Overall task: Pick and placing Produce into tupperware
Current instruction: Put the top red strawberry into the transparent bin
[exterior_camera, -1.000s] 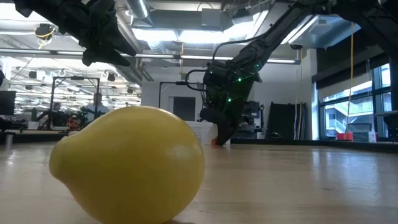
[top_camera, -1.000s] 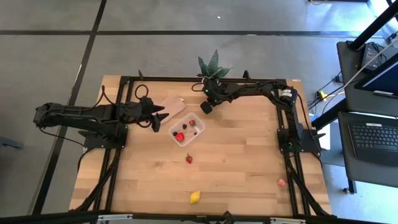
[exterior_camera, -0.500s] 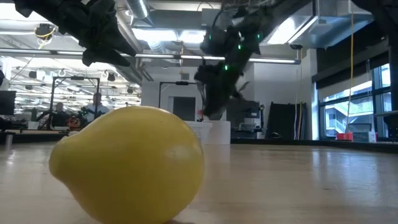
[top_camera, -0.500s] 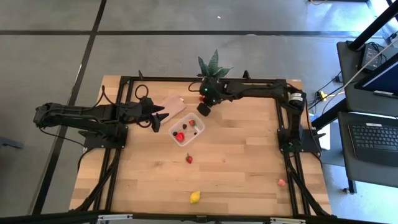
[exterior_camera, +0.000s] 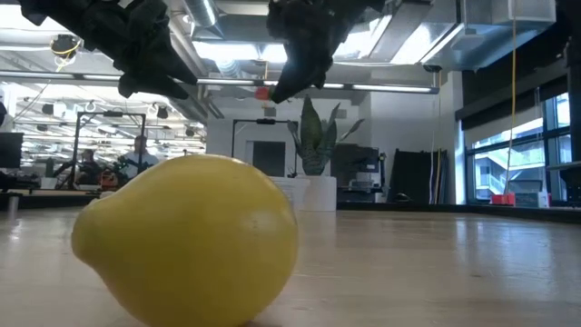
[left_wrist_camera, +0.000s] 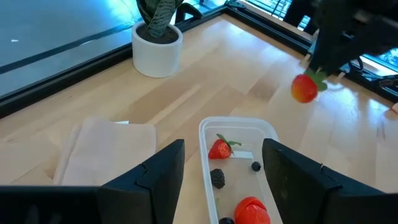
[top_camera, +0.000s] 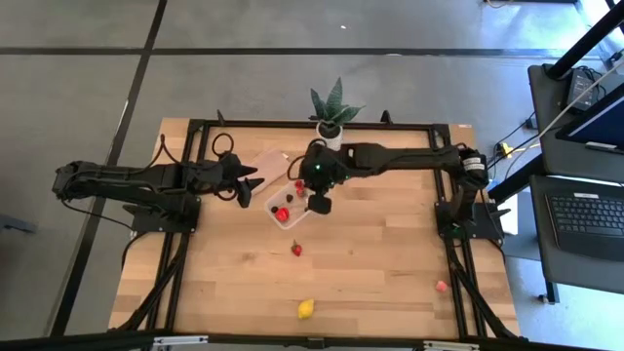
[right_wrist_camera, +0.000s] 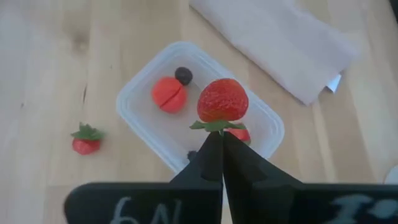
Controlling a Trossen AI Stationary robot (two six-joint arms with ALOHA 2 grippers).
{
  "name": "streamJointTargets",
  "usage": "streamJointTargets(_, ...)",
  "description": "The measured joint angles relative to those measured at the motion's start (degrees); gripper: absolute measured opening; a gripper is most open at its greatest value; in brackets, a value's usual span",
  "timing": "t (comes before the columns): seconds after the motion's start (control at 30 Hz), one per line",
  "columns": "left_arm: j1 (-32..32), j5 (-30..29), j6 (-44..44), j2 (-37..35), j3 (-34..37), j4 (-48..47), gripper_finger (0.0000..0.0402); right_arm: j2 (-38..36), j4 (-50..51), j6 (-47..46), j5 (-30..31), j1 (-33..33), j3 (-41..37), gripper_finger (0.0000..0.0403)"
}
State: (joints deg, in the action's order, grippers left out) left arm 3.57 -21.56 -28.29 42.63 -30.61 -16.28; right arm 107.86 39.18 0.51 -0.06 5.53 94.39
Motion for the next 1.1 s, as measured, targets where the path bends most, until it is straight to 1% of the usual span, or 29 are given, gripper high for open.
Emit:
streamJointTargets(0.13, 0.0, 0.0, 0.0, 0.0, 0.0, -0.9, 0.0207, 1.9, -1.0, -0.3, 0.4, -0.6, 0.0, 0.0001)
streamJointTargets(0.5, 0.0, 0.0, 0.0, 0.0, 0.0, -1.3, 0.0207, 10.0, -2.1, -0.3, 0.4, -0.6, 0.0, 0.0000)
streamJointTargets(0.77, 0.0, 0.0, 0.0, 0.0, 0.0, -1.3, 0.0207, 15.0, -1.6, -0.2, 0.0, -0.6, 0.0, 0.0000)
streamJointTargets(0.87, 0.0, 0.0, 0.0, 0.0, 0.0, -1.3, 0.0207, 15.9, -1.5, -0.3, 0.0, -0.6, 0.0, 0.0002)
streamJointTargets(1.1, 0.0, 0.0, 0.0, 0.0, 0.0, -1.3, 0.0207, 16.0, -2.3, -1.5, -0.1, -0.6, 0.0, 0.0025)
